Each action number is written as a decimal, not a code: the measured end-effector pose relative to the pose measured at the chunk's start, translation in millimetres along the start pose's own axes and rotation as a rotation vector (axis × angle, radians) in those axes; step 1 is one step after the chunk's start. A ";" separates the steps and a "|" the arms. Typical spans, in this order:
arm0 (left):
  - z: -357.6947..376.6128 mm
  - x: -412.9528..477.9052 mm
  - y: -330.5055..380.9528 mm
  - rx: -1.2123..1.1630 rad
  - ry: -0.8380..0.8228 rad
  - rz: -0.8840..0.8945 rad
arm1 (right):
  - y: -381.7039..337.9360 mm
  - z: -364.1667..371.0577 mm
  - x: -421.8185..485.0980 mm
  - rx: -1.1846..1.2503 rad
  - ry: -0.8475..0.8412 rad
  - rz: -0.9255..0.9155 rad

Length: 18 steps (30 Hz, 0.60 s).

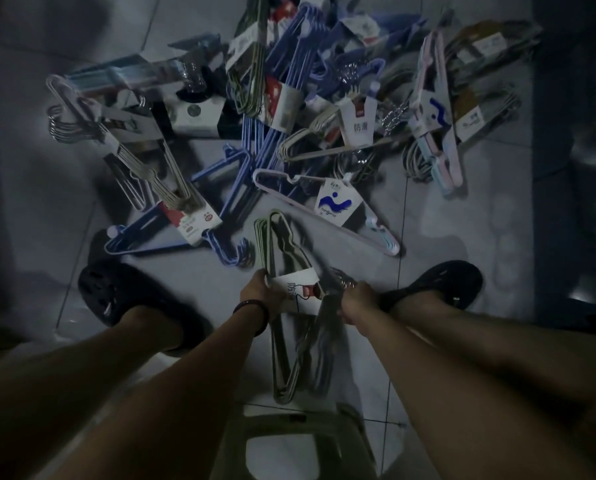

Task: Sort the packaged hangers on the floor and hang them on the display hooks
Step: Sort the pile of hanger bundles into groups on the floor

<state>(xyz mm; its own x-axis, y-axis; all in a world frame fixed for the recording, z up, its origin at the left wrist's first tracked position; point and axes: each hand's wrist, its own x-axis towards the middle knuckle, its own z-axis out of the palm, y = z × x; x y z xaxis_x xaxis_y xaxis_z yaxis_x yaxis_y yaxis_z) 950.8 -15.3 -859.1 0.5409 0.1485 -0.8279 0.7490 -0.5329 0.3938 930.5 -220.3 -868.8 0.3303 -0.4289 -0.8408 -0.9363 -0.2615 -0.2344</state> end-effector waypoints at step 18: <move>-97.3 -43.1 97.4 0.643 -0.100 0.306 | -117.6 -46.6 -58.4 -0.275 0.105 -0.412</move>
<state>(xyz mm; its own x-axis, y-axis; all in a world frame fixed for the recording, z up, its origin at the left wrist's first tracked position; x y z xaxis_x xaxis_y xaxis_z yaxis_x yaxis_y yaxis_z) 1037.7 7.4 -746.2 0.6296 -0.1470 -0.7629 0.1790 -0.9281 0.3266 1026.9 -204.8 -769.4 0.6889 -0.3236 -0.6486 -0.6647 -0.6390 -0.3871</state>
